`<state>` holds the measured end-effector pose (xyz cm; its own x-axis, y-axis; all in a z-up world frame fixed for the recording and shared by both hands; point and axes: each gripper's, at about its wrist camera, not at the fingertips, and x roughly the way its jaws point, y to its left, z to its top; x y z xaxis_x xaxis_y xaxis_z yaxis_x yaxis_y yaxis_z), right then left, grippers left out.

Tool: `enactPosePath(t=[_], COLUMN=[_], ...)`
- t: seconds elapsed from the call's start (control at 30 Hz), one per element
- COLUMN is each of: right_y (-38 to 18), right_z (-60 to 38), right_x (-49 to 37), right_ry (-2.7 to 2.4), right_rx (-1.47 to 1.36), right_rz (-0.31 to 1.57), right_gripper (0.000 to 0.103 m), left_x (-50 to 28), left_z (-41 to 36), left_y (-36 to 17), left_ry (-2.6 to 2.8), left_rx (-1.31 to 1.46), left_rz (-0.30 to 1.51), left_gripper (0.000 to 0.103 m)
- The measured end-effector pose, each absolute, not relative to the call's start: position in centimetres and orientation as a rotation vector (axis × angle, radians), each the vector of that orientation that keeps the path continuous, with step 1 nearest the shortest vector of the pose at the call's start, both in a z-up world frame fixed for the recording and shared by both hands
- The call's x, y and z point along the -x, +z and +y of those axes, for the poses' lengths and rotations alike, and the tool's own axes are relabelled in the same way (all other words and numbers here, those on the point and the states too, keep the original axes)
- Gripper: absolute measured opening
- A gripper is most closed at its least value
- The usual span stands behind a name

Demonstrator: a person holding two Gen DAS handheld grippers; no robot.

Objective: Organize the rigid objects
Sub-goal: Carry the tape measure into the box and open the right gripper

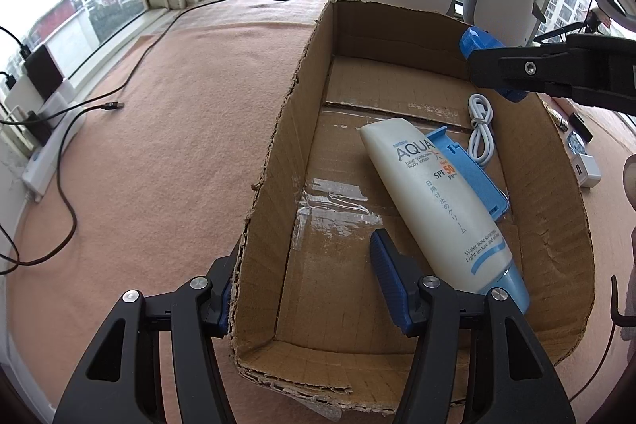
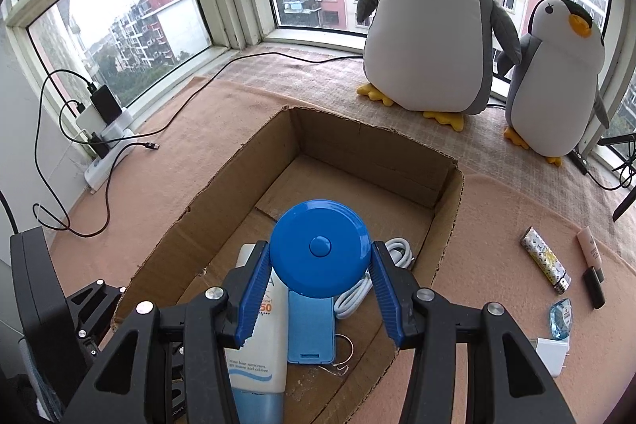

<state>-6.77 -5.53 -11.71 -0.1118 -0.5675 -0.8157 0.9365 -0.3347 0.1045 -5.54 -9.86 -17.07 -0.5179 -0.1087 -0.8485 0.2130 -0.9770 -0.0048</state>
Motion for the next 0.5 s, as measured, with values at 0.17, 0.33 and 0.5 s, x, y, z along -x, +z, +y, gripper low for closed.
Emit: enactPosePath(t=[0.17,0.33,0.5], right_y=[-11.78,-11.22,-11.07], right_z=[-5.59,-5.37,-5.43], right_x=[6.73,6.69,6.56], right_ry=[-1.69,-1.723,-1.72], right_rx=[-0.954,-0.922,-0.922], right_rz=[0.551,0.533,0.532], right_gripper=[0.051,0.082,0.082], left_x=[5.52,5.5,5.49], left_z=[-9.91,-9.88,-9.84], left_y=[-17.09,-17.1,-17.09], left_ry=[-2.581,-2.582,-2.582], left_rx=[-1.432,-1.432,-1.431], left_rz=[0.162,0.164,0.165], left_gripper=[0.059,0.06,0.059])
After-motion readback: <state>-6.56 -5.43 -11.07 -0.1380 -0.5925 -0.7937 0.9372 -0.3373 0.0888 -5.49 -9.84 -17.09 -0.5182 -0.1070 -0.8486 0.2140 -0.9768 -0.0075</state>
